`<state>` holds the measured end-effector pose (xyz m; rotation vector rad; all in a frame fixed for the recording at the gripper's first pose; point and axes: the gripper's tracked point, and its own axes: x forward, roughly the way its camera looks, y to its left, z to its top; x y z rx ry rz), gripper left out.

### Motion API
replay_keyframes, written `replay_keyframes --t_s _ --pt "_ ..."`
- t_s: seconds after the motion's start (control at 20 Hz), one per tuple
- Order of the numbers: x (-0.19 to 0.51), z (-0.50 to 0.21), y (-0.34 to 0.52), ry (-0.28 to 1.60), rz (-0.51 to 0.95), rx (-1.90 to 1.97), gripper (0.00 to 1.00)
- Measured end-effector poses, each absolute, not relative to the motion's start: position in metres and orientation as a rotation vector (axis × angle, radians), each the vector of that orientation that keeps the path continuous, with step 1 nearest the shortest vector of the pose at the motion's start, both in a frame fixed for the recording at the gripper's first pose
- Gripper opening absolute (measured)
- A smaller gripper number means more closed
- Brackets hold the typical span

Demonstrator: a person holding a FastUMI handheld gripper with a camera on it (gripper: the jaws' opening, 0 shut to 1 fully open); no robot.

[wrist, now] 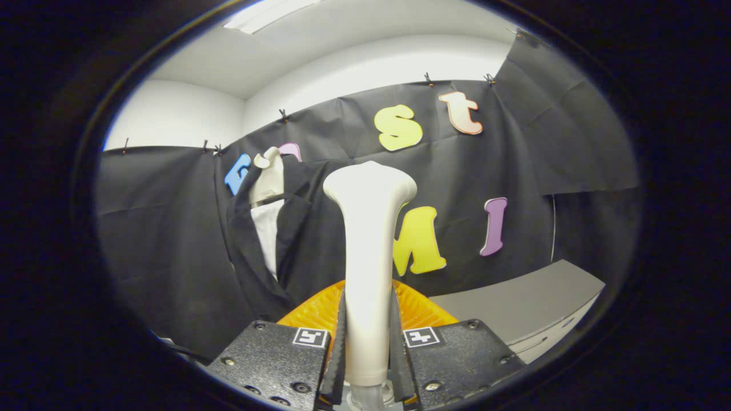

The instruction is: Iron the clothes twice with a garment steamer, once on the left side and once on the right side.

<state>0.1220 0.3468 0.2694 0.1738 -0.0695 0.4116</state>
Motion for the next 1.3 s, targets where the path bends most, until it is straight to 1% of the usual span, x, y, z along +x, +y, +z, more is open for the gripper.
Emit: replay_keyframes --t_s 0.55,0.95,1.3 --pt "0.135 0.284 0.454 -0.084 0.456 0.083 0.35" --pt "0.148 0.258 0.462 -0.039 0.423 0.043 0.35" --pt "0.15 0.22 0.457 0.021 0.408 0.024 0.35"
